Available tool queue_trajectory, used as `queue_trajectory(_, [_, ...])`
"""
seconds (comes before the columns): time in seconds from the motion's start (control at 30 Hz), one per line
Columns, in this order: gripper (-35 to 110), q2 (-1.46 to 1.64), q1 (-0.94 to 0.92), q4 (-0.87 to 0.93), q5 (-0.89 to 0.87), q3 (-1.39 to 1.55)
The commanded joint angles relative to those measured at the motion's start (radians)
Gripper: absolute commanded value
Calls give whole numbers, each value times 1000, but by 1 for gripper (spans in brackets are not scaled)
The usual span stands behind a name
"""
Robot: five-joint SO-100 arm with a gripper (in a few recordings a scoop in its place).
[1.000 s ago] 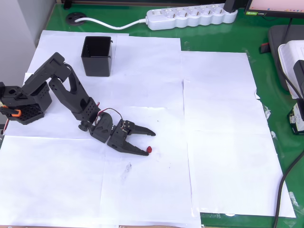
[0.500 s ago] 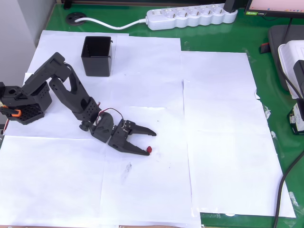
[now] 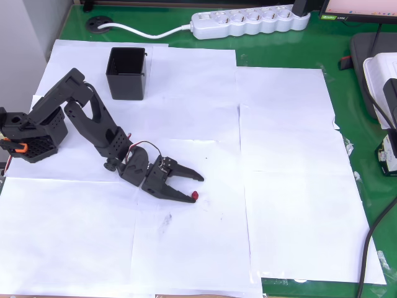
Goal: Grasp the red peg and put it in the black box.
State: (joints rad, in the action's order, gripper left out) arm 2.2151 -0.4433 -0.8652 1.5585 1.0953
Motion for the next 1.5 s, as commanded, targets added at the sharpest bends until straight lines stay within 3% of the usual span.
queue_trajectory(0.0, [0,8,-12,5,20,31])
queue_trajectory(0.47, [0,-40,-18,8,40,31])
queue_trajectory(0.6, [0,-190,12,133,46,80])
queue_trajectory(0.7, [0,-333,58,313,41,193])
queue_trajectory(0.87, [0,-477,172,810,8,626])
queue_trajectory(1.13, [0,-565,426,1338,-54,1169])
queue_trajectory(1.47, [0,-882,799,1990,-124,1272])
